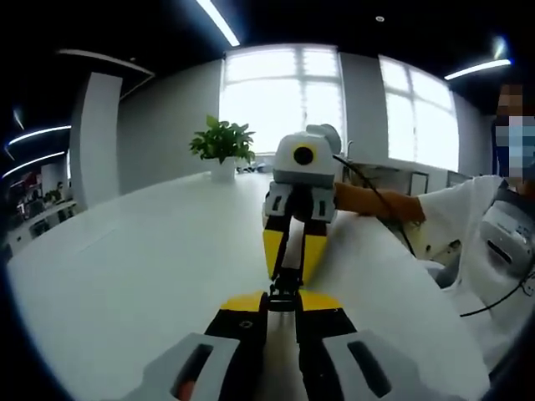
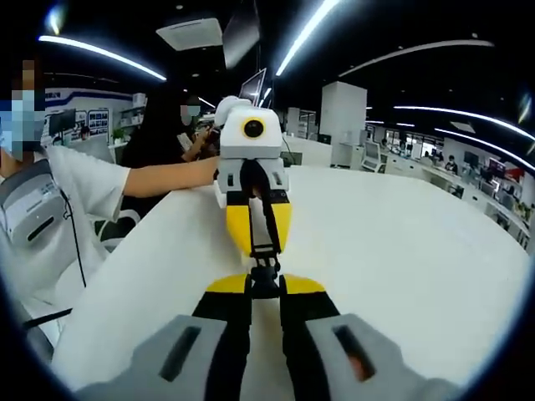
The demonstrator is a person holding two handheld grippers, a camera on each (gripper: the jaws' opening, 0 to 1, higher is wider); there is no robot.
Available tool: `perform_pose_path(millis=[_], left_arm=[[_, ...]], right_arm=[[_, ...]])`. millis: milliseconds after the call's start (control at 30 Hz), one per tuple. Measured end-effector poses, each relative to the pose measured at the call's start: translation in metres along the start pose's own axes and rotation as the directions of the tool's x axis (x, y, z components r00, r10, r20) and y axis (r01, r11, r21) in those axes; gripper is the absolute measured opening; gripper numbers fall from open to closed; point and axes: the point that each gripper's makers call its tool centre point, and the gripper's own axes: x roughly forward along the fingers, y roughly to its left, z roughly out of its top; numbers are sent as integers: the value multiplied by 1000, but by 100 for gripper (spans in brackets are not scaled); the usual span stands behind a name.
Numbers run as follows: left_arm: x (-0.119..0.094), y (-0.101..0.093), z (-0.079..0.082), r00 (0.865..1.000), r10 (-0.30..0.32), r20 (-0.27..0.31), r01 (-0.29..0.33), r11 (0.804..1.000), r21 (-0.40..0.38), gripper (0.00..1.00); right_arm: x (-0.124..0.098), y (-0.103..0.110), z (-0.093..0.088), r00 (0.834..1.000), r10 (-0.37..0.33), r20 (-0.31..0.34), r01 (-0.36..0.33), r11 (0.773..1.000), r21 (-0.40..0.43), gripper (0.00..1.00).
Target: Snap the two parts of the plastic buckle together until the buckle closes and remains connected.
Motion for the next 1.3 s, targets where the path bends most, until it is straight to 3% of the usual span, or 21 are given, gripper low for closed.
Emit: perform_pose_path(millis=[333,667,1300], left_arm=[[0,0,-1,1000,-11,-3,11,1000,-4,12],[5,-4,-13,998,-16,-56,17,1000,14,12],[11,-10,-17,995,-48,-88,49,999,13,12]], right_arm=[[0,3,-3,1000,-4,-1,4,1000,6,13],[4,3,-13,999,13,-50,-13,1000,0,13],[7,13,-11,998,53,-41,-52,999,10,13]])
